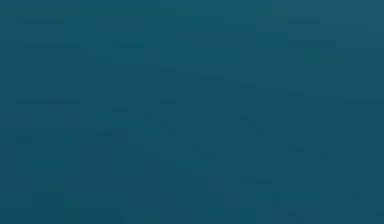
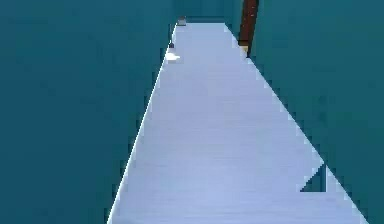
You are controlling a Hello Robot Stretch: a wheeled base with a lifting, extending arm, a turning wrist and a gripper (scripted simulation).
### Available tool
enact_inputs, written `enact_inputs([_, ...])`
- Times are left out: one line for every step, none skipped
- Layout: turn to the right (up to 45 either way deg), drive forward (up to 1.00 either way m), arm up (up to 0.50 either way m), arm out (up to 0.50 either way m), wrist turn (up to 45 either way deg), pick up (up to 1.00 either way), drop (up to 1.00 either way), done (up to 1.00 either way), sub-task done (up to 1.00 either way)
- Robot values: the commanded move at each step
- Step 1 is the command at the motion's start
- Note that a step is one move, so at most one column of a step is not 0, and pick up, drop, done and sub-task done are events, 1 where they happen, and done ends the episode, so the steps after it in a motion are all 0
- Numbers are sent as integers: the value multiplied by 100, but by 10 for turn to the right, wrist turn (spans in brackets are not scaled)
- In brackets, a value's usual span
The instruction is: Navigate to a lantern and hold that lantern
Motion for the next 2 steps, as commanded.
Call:
enact_inputs([450, 0, 0, 0, 0, 0, 0, 0, 0])
enact_inputs([450, 0, 0, 0, 0, 0, 0, 0, 0])
